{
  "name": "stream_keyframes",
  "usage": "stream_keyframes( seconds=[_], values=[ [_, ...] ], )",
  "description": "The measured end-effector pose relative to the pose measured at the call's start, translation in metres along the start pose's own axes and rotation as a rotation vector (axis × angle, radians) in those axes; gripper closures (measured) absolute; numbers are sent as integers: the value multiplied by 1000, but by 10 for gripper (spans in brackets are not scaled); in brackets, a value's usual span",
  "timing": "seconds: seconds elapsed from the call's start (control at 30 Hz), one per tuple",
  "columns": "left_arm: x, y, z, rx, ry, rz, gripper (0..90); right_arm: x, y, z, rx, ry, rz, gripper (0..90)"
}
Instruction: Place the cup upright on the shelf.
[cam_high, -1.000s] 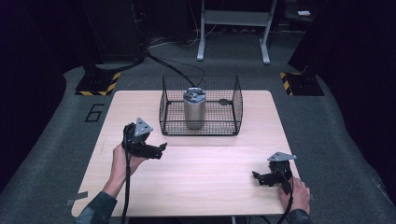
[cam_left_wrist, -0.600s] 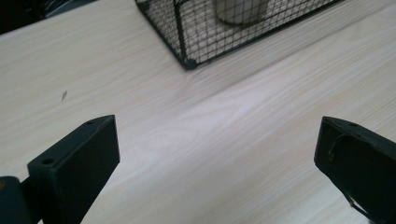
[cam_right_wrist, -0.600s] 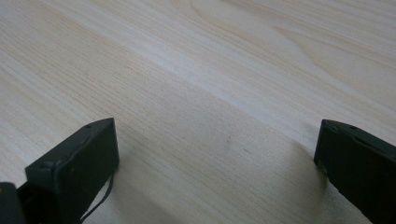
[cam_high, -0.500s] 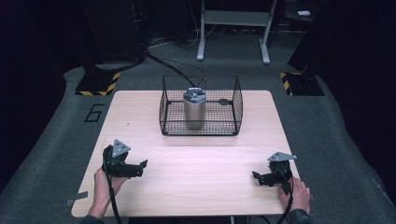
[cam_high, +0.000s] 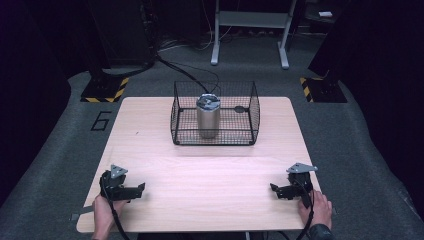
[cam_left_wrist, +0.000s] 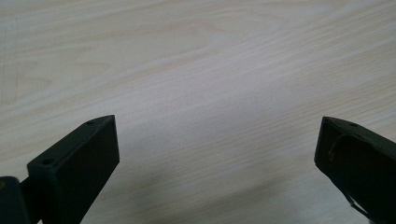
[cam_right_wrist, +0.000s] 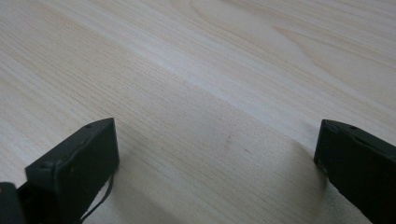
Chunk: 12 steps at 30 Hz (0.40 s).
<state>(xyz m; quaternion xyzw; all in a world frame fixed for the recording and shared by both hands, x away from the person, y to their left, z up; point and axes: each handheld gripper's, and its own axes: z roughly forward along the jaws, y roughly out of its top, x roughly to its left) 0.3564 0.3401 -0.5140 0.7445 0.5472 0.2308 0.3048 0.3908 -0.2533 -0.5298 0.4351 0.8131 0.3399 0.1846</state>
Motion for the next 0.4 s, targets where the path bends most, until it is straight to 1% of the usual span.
stream_keyframes(
  seconds=[0.07,0.1,0.17,0.2,0.23,0.3,0.4],
  values=[
    [2,-3,4,5,9,-10,1,0,0,0,0,0,0,0],
    [3,-5,6,11,16,-6,1,0,0,0,0,0,-1,0],
    [6,-7,11,22,16,-20,1,0,0,0,0,0,0,0],
    [7,-9,12,19,13,-28,1,0,0,0,0,0,0,0],
    [8,-11,12,-3,22,-37,0,0,0,0,0,0,0,0],
    [9,-14,13,-29,32,-42,0,0,0,0,0,0,0,0],
    [9,-14,13,-34,50,-65,0,0,0,0,0,-1,1,0]
  ],
)
